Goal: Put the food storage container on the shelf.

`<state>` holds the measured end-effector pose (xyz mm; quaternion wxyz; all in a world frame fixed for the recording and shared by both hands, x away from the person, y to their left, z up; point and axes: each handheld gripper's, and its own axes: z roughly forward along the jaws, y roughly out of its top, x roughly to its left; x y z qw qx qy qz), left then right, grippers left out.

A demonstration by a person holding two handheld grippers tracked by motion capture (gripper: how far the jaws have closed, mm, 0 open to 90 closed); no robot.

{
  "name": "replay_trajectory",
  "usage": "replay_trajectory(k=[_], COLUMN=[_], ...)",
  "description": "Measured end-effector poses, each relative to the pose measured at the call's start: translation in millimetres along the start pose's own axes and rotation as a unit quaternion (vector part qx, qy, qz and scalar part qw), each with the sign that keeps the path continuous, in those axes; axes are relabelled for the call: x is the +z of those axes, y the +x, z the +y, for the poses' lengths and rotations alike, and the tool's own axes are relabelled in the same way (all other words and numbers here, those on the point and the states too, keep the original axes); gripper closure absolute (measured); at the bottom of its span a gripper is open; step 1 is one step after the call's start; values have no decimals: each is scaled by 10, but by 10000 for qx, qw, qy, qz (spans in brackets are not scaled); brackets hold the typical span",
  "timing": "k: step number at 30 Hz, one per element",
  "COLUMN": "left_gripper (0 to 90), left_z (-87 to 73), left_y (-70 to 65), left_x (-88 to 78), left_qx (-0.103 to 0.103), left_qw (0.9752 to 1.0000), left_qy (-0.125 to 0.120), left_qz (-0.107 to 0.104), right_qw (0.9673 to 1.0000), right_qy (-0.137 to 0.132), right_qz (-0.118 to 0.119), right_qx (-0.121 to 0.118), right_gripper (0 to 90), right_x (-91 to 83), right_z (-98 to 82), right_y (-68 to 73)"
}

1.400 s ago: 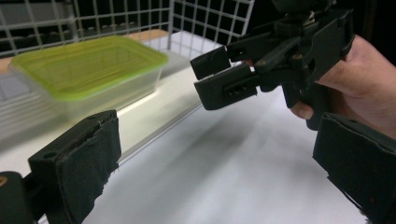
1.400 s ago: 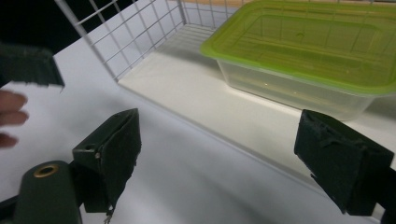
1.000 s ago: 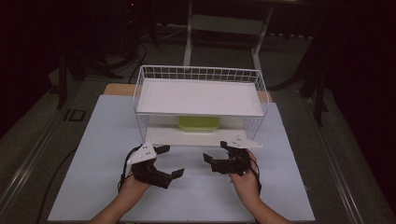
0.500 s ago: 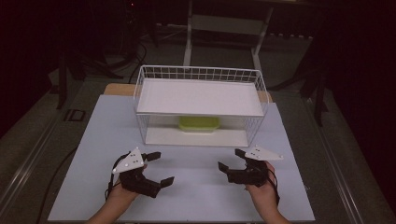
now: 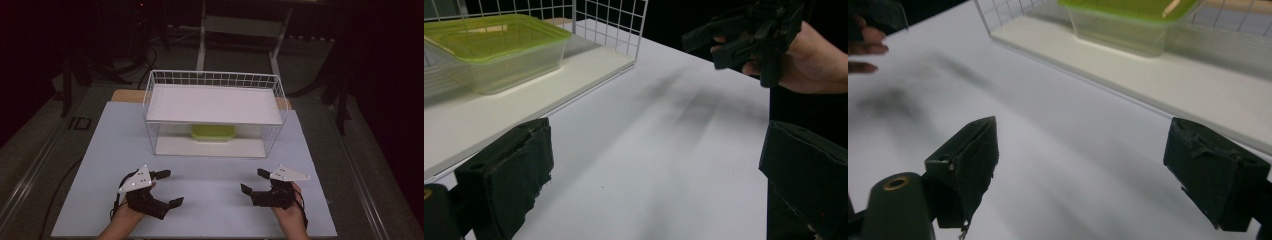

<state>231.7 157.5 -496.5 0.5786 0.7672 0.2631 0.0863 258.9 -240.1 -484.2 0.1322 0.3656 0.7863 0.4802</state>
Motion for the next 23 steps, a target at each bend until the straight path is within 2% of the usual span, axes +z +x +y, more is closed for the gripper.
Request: replay_trajectory(k=[7,11,15,21,23], left_gripper=[15,15,15,15,15], left_z=[-73,-114,-145,-189,-187], left_y=[12,38,72,123,135], left_x=[46,53,61,76,76], left_qx=[56,110,124,76,37], left_qw=[9999,9998,9997,9995,9997], left_qy=[83,152,214,277,229], left_qz=[-91,-36,27,102,111], right_qw=[9997,9990,9995,9995,9993], right_qy=[144,309,241,160,175], right_qz=[88,66,59,71,91], right_qx=[-187,-304,-201,-272,-308], right_gripper=[143,143,144,145,146], right_x=[77,114,103,80,89], right_z=[-113,-179,-177,-158,-158], right_y=[-98,-156,-226,-232,-220])
